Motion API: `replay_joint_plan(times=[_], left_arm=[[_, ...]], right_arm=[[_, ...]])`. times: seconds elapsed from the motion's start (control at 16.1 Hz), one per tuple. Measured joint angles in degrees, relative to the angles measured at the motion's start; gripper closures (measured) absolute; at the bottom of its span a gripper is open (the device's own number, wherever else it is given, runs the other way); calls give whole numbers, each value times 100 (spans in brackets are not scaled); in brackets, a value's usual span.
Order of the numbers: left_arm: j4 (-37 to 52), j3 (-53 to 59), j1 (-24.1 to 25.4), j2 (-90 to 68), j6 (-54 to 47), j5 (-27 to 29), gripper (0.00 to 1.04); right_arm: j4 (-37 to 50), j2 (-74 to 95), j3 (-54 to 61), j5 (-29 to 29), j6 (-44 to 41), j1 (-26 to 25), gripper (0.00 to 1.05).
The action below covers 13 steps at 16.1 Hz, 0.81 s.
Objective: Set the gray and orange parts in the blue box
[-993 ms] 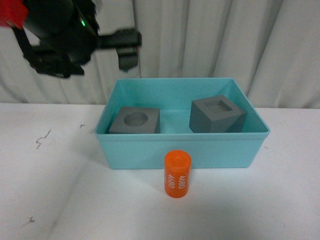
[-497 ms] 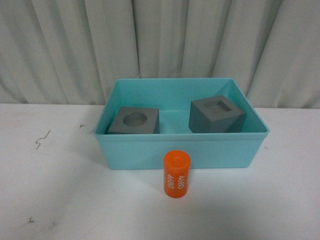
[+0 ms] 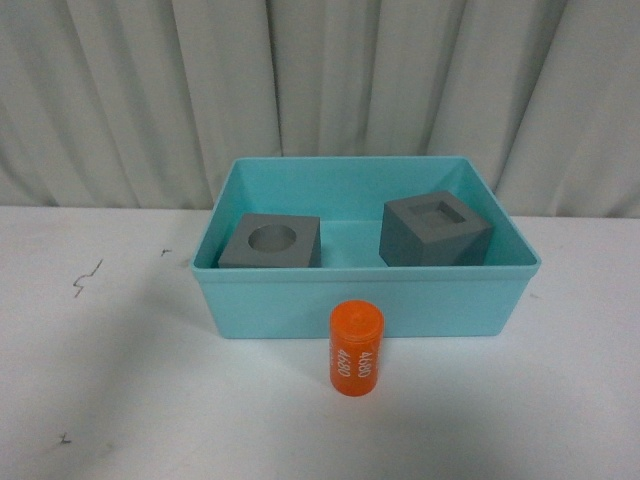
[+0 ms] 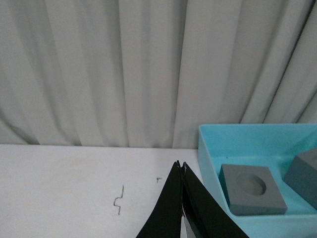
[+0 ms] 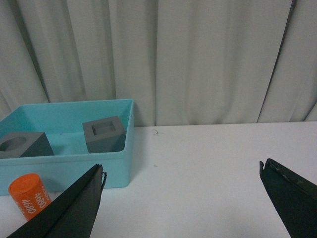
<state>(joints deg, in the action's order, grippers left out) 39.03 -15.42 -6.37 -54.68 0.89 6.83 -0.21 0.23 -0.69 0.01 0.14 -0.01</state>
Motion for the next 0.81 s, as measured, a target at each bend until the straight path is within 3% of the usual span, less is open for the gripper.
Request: replay_joint_plan(times=[0.19, 0.31, 0.81], left_arm=[[-105, 533, 184, 643, -2, -214, 103], [-306, 809, 656, 1071, -2, -601, 103], [-1137, 1484, 625, 2599, -7, -682, 103]], right_arm=[[0, 0, 0, 0, 2, 0, 6], [0, 0, 0, 2, 0, 0, 6], [-2, 0, 0, 0, 0, 0, 6]])
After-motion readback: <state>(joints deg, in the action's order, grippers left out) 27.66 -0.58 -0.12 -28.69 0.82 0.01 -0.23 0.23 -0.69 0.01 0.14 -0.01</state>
